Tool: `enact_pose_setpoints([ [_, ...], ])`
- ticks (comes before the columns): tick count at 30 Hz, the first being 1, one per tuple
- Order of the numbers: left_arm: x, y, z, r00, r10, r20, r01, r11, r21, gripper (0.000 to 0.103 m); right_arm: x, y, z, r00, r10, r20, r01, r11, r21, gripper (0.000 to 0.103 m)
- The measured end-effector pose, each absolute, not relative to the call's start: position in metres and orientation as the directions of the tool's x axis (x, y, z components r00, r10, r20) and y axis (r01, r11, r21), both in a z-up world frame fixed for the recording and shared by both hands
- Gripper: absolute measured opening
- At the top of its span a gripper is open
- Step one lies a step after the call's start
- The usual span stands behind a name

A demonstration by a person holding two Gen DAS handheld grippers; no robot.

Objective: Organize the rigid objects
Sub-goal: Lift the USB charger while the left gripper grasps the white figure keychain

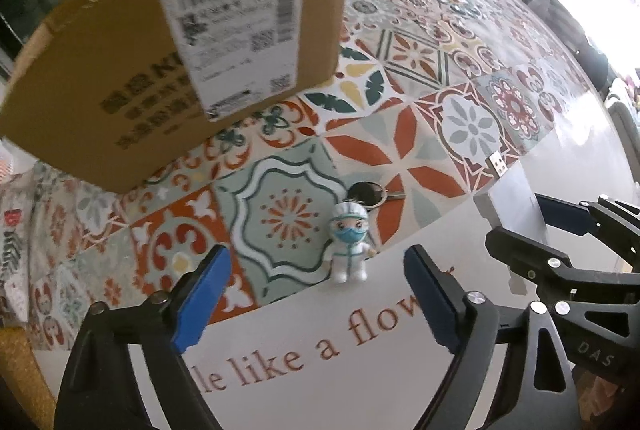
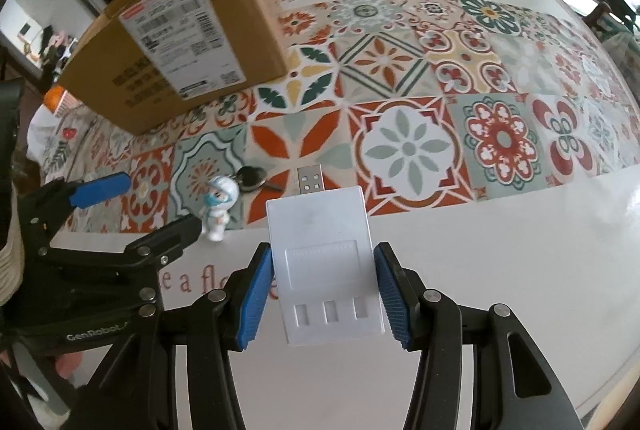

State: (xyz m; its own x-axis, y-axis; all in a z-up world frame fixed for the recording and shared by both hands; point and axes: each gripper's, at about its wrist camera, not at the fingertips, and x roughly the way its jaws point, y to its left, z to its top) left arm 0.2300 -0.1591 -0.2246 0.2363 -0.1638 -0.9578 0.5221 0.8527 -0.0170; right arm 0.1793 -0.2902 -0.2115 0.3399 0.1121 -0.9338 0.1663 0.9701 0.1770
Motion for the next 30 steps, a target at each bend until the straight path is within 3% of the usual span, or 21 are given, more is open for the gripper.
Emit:
enact_pose_setpoints([
  [13, 0.244, -0.190, -0.251, 0.196, -0.142, -0.970, 0.544, 0.839, -0.012, 0.061, 0.183, -0.310, -0.233, 0.328, 0.126, -0.936, 0.216, 0.955, 0.204, 0.052],
  [22, 0.245, -0.195, -0.262, 0.155, -0.159, -0.975, 0.543, 0.838, -0.050, 0.030, 0.187, -0.307, -0.236, 0.327, 0.142, -0.934, 0.214, 0.952, 0.219, 0.052],
  [30, 0.234, -0.174, -0.245, 0.183, -0.197, -0.963, 0.533, 0.843, -0.071, 0.027, 0.186, -0.300, -0.231, 0.335, 0.153, -0.930, 0.196, 0.954, 0.227, 0.052],
])
